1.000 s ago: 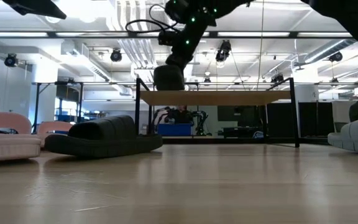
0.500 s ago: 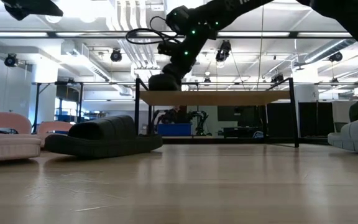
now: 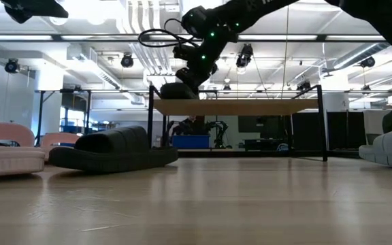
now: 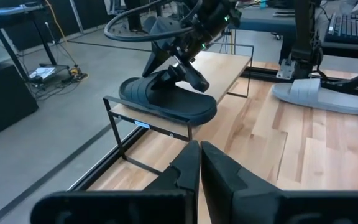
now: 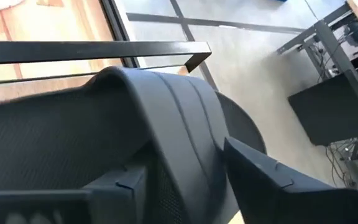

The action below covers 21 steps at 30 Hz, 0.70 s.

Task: Pick and place slides into the shelf
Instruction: Put the right black slide on the shelf

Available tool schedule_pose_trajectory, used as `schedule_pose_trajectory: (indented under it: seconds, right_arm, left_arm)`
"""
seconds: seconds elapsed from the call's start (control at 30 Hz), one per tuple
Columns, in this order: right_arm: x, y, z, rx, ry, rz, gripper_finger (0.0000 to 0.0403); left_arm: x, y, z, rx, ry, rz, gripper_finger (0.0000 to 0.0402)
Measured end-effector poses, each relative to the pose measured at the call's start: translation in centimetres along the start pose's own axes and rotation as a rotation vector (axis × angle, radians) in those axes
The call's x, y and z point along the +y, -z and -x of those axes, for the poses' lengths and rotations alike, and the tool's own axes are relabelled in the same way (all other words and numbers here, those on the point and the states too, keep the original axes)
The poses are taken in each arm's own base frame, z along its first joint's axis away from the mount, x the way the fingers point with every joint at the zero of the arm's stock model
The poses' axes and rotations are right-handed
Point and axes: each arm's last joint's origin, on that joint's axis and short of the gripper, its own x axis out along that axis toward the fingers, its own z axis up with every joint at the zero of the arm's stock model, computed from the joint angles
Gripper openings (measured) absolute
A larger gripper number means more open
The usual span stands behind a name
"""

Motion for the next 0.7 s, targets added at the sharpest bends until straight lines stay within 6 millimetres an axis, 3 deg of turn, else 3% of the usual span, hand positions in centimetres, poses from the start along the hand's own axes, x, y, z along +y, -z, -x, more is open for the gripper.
schedule_pose_trajectory:
  seconds: [0.33,0.6,0.7]
  right_arm:
    - [0.5,-1.2,2.9,0.079,-0.053,-0.038,0.0201]
    - [-0.1,-2.3,4.1,0.066,0.065,-0.039,0.0201]
    - [-0.7,-2.0,6.2,0.145,0.097,-0.138,0.0199]
  left_arm:
    - [0.0,0.1,0.0,0.008,0.003,-0.012,0.0000]
    - [-0.1,0.5,-0.2,0.021,0.012,-0.024,0.0000]
    - [-0.4,0.5,-0.2,0.039,0.031,-0.029,0.0000]
